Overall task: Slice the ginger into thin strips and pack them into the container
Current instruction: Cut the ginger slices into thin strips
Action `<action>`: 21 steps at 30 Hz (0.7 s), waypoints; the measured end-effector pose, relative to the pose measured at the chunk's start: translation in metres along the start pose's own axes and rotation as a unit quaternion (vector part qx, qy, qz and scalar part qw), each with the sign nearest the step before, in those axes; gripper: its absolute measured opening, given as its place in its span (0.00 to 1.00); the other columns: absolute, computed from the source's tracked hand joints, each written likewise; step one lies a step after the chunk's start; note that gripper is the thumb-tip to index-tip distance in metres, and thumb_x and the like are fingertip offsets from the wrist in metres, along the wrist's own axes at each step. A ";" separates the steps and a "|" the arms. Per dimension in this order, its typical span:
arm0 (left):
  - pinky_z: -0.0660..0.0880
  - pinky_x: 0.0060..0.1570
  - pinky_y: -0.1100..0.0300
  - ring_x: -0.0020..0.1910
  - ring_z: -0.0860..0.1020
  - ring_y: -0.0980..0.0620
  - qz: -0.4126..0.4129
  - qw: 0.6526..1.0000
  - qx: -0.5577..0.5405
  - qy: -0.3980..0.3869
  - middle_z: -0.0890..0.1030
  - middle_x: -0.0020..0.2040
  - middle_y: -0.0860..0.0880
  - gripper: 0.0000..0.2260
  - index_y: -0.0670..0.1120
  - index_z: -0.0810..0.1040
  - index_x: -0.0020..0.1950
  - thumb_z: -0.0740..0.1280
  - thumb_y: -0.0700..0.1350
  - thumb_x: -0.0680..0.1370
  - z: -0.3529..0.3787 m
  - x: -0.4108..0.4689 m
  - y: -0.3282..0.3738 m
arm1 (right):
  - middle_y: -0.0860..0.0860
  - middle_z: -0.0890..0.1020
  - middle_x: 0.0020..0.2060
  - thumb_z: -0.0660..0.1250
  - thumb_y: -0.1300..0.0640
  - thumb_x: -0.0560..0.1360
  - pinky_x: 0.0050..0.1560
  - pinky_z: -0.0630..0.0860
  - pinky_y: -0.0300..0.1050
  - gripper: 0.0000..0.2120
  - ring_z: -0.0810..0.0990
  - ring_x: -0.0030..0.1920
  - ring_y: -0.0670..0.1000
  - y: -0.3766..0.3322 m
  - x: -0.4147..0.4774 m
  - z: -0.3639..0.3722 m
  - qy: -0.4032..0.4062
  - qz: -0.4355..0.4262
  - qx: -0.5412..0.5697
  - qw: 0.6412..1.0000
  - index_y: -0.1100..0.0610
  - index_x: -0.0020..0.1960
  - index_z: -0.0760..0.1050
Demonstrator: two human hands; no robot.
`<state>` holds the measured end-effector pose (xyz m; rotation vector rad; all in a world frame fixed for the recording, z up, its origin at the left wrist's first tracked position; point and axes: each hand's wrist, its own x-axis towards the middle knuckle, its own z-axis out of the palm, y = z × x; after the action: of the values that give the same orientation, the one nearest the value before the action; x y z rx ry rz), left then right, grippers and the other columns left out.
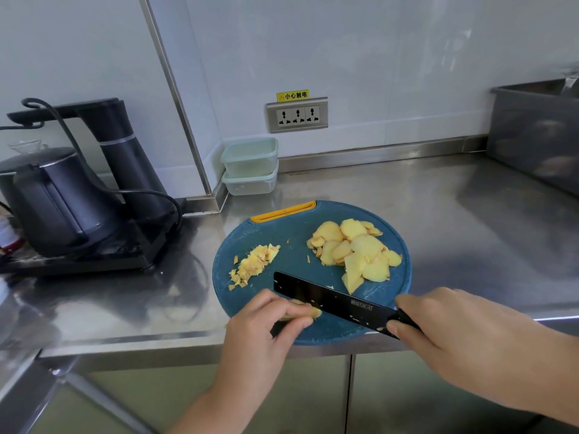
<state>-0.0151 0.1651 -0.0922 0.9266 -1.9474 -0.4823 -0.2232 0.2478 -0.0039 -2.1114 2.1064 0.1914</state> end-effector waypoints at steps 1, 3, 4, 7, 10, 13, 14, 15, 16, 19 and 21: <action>0.73 0.42 0.74 0.44 0.80 0.62 0.001 1.000 0.001 0.000 0.78 0.43 0.60 0.05 0.52 0.85 0.44 0.73 0.45 0.69 0.000 0.000 0.000 | 0.46 0.67 0.36 0.47 0.41 0.81 0.32 0.64 0.40 0.14 0.67 0.33 0.46 -0.001 -0.001 0.000 0.000 0.000 -0.003 1.000 0.48 0.43 0.60; 0.73 0.41 0.73 0.43 0.80 0.62 0.004 1.000 0.004 -0.002 0.78 0.43 0.60 0.05 0.52 0.86 0.44 0.73 0.45 0.69 0.000 0.001 -0.001 | 0.46 0.67 0.36 0.47 0.41 0.81 0.31 0.64 0.40 0.16 0.67 0.33 0.46 -0.005 0.000 0.000 -0.005 0.007 -0.008 1.000 0.48 0.40 0.59; 0.74 0.41 0.72 0.43 0.80 0.62 0.006 1.000 0.007 -0.003 0.78 0.43 0.60 0.06 0.52 0.86 0.44 0.74 0.44 0.69 0.000 0.001 -0.002 | 0.46 0.66 0.36 0.47 0.41 0.81 0.31 0.63 0.39 0.17 0.66 0.32 0.45 -0.007 0.001 0.000 -0.005 0.007 -0.012 1.000 0.48 0.37 0.57; 0.74 0.41 0.72 0.43 0.80 0.62 0.006 1.000 0.006 -0.007 0.78 0.43 0.60 0.08 0.51 0.86 0.44 0.76 0.41 0.68 0.000 0.001 -0.003 | 0.45 0.67 0.35 0.48 0.42 0.81 0.31 0.64 0.39 0.17 0.67 0.32 0.44 -0.009 0.010 0.006 -0.001 -0.003 -0.009 1.000 0.48 0.36 0.56; 0.73 0.42 0.73 0.44 0.80 0.63 0.012 1.000 0.006 -0.003 0.78 0.42 0.60 0.07 0.50 0.86 0.44 0.76 0.41 0.68 0.000 0.001 -0.003 | 0.46 0.72 0.36 0.51 0.42 0.81 0.33 0.68 0.39 0.16 0.72 0.34 0.46 -0.005 0.019 0.010 -0.010 0.004 0.041 0.999 0.49 0.39 0.64; 0.72 0.44 0.75 0.46 0.80 0.65 0.030 0.999 0.019 -0.002 0.79 0.42 0.61 0.08 0.51 0.86 0.47 0.73 0.42 0.70 -0.002 -0.002 -0.002 | 0.48 0.73 0.32 0.58 0.46 0.80 0.28 0.66 0.35 0.14 0.70 0.27 0.44 0.009 0.029 0.009 -0.063 0.034 0.195 0.978 0.54 0.41 0.69; 0.72 0.44 0.75 0.47 0.79 0.65 0.036 0.999 0.023 -0.005 0.79 0.43 0.61 0.08 0.52 0.85 0.48 0.72 0.43 0.70 -0.003 -0.003 -0.001 | 0.50 0.72 0.30 0.59 0.48 0.80 0.25 0.65 0.36 0.14 0.68 0.23 0.44 0.012 0.032 0.008 -0.085 0.045 0.251 0.963 0.56 0.42 0.70; 0.72 0.45 0.76 0.48 0.79 0.65 0.039 0.999 0.026 -0.007 0.79 0.43 0.61 0.09 0.52 0.85 0.49 0.71 0.43 0.71 -0.004 -0.004 0.000 | 0.51 0.71 0.28 0.60 0.48 0.80 0.24 0.65 0.38 0.14 0.67 0.21 0.46 0.015 0.033 0.007 -0.108 0.052 0.296 0.948 0.58 0.43 0.70; 0.71 0.44 0.76 0.48 0.79 0.66 0.040 0.999 0.027 -0.008 0.78 0.43 0.61 0.09 0.52 0.85 0.49 0.71 0.43 0.71 -0.004 -0.004 0.000 | 0.52 0.70 0.26 0.60 0.49 0.80 0.23 0.65 0.40 0.14 0.66 0.20 0.48 0.017 0.032 0.007 -0.122 0.051 0.322 0.938 0.60 0.44 0.70; 0.69 0.41 0.76 0.44 0.78 0.63 0.027 0.999 0.037 -0.015 0.77 0.42 0.59 0.08 0.52 0.85 0.48 0.72 0.42 0.72 -0.003 -0.004 -0.001 | 0.47 0.69 0.23 0.60 0.49 0.80 0.23 0.65 0.36 0.15 0.66 0.19 0.44 0.015 0.027 0.010 -0.093 0.031 0.305 0.947 0.58 0.40 0.69; 0.69 0.39 0.75 0.41 0.77 0.60 0.017 0.999 0.039 -0.016 0.75 0.40 0.59 0.08 0.52 0.85 0.47 0.74 0.41 0.71 -0.002 -0.003 -0.003 | 0.47 0.69 0.25 0.60 0.49 0.80 0.26 0.64 0.34 0.16 0.66 0.21 0.43 0.015 0.023 0.011 -0.052 0.015 0.276 0.960 0.56 0.38 0.68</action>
<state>-0.0113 0.1656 -0.0941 0.9385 -2.0209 -0.4057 -0.2381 0.2277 -0.0195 -1.6997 1.8519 -0.2512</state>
